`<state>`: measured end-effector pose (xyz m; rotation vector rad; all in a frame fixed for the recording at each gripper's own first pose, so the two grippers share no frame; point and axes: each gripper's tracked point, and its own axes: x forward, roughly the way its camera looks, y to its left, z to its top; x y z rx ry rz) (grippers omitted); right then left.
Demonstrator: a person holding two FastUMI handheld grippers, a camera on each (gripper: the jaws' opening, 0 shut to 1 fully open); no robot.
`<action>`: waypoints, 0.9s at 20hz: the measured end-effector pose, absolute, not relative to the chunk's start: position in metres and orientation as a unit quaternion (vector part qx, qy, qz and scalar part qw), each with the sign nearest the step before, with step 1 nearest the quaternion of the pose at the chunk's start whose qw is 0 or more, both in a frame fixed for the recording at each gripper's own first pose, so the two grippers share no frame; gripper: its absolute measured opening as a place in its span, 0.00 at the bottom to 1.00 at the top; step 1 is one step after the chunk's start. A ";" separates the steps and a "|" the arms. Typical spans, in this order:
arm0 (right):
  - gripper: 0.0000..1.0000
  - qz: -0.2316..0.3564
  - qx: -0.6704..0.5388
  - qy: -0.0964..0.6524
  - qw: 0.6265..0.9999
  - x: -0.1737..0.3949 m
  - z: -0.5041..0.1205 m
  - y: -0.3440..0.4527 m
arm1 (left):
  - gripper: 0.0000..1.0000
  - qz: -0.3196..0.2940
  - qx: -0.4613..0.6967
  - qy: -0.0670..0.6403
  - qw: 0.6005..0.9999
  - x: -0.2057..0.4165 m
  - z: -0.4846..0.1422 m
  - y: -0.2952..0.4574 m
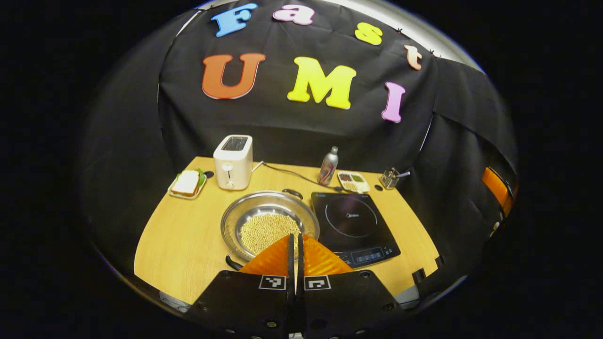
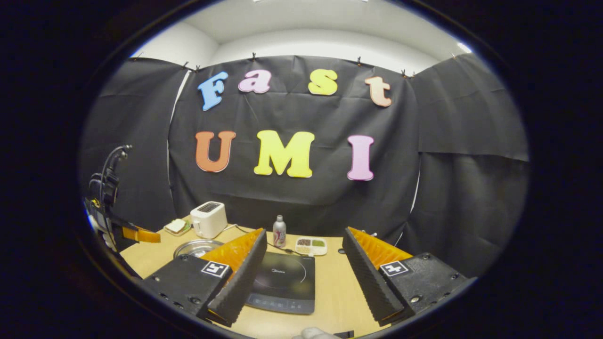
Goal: First push the handle of the pot to place it horizontally, then grasp the pot with both hands and set it on the induction cooktop.
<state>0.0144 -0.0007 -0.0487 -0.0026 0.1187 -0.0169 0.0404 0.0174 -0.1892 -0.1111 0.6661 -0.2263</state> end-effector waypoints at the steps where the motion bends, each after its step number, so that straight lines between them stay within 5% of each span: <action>1: 0.97 -0.010 0.000 0.067 0.998 0.014 -0.054 0.000 | 0.00 -0.116 -0.052 0.344 0.930 0.040 -0.204 0.019; 8: 1.00 -0.033 0.009 0.100 0.994 0.007 -0.084 -0.003 | 0.00 -0.144 -0.005 0.470 0.871 0.018 -0.295 0.033; 18: 1.00 -0.059 0.022 0.120 0.991 -0.008 -0.106 -0.016 | 0.00 -0.154 0.013 0.549 0.821 0.021 -0.352 0.041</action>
